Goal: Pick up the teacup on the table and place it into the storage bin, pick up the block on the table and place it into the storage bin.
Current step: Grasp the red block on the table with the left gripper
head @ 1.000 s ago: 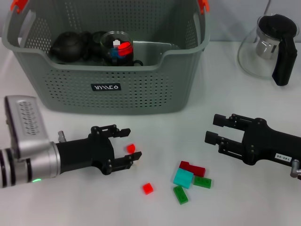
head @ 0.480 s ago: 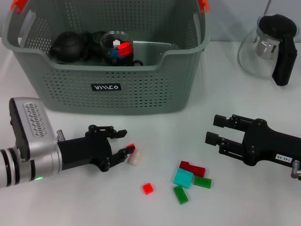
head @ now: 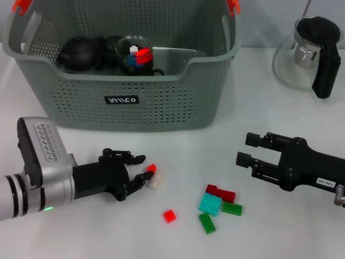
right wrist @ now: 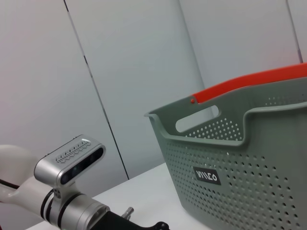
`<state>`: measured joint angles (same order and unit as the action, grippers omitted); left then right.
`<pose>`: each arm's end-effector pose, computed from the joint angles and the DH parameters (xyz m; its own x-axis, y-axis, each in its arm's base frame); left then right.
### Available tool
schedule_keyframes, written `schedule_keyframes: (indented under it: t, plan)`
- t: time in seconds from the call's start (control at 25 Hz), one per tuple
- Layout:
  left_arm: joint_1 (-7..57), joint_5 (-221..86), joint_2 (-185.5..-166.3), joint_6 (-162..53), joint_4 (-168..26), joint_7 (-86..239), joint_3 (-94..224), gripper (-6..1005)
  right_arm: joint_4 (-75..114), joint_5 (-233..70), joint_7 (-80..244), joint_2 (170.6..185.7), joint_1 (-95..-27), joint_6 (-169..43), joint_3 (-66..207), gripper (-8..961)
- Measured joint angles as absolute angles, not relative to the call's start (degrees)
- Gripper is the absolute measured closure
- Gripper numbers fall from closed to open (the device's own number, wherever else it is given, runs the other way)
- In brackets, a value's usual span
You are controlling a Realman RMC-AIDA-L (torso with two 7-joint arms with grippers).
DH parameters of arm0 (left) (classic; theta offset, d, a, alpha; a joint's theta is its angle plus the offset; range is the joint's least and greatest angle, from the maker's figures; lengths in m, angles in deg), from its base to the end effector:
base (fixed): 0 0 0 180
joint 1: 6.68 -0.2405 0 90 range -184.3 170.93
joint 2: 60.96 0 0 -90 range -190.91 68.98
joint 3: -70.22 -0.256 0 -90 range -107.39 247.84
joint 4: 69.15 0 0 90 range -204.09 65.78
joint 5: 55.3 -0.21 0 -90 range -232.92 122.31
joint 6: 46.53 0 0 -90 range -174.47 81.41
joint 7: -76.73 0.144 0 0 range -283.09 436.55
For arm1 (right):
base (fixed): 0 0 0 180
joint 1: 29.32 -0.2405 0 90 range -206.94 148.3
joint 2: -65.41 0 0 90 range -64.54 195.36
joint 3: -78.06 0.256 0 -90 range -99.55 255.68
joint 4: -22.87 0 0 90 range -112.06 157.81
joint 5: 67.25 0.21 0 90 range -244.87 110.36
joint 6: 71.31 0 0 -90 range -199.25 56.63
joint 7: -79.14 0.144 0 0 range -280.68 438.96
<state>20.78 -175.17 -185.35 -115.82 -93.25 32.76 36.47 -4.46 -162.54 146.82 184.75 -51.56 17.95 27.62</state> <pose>-0.3119 0.2999 -0.0766 0.9415 0.1411 0.3061 0.2665 -0.8675 -0.4200 0.2784 0.2837 -0.0290 0.6684 -0.3248 -0.6691 -0.5067 -0.8574 -0.0900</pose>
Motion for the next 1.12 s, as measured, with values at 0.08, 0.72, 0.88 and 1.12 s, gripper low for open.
schedule_keyframes:
  t: [0.08,0.72,0.88,1.12]
  plan:
    - [20.9,-175.0,-185.34,-115.8,-92.8,33.2,36.5,655,-4.5,-162.5,146.8,184.65,-51.6,17.9,27.6,327]
    - [22.8,-175.1,-185.42,-113.4,-90.2,33.9,36.4,727,-4.5,-162.6,146.8,184.5,-51.1,17.7,27.6,326]
    - [22.8,-175.0,-185.42,-113.4,-90.2,33.9,36.4,745,-4.5,-162.5,146.8,184.5,-51.0,17.7,27.6,326]
    - [23.0,-175.2,-185.42,-112.9,-90.5,31.6,36.4,772,-4.5,-162.5,146.8,184.43,-50.9,17.7,27.6,326]
